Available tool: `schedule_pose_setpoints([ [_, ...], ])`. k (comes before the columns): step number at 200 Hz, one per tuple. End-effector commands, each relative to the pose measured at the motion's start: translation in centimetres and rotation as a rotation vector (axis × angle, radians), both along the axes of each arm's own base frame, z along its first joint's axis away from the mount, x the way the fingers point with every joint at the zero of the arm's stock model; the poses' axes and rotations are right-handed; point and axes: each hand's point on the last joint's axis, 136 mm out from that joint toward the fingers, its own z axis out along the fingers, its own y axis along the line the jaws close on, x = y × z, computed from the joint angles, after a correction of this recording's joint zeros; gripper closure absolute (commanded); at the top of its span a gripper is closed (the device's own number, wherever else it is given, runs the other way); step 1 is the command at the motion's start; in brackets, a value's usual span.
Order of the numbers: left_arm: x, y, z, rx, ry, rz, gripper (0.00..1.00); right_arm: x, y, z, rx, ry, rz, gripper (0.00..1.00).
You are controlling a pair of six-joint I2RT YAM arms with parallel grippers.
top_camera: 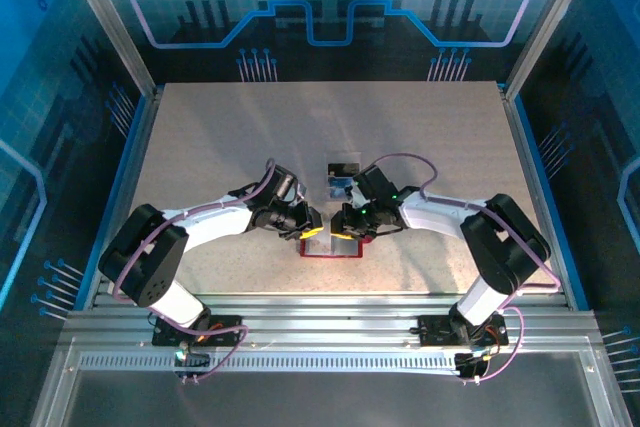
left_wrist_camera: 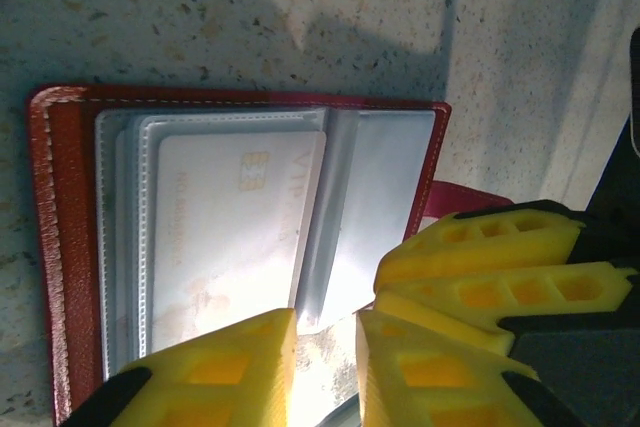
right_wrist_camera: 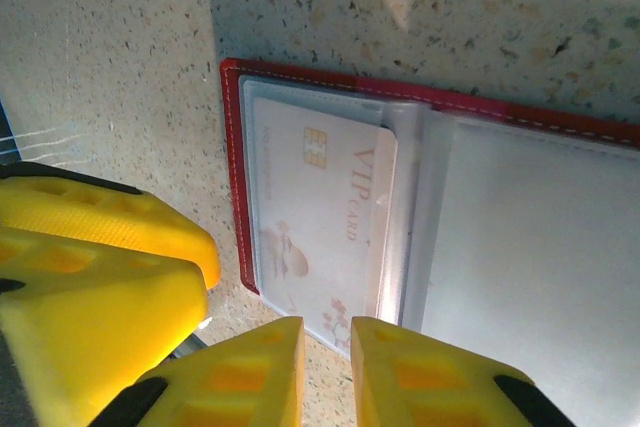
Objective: Take the credit cards out of the card holder
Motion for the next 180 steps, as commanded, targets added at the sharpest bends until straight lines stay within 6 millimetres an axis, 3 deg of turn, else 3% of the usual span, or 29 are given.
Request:
schedule_pose_setpoints([
  [1,-0.6,1.0,-1.3,0.045,0.035,0.007,0.81,-0.3,0.9,-0.3,0.012,0.012,0.008,0.80],
  [88,-1.1,1.2,-2.6,0.070,0.063,-0.012,0.95,-0.3,1.0,-1.2,0.003,0.024,0.002,0.80],
  [180,-1.6,1.4,-3.9,0.090,0.098,-0.029,0.98,-0.2,1.4,-1.9,0.010,0.038,0.000,0.80],
])
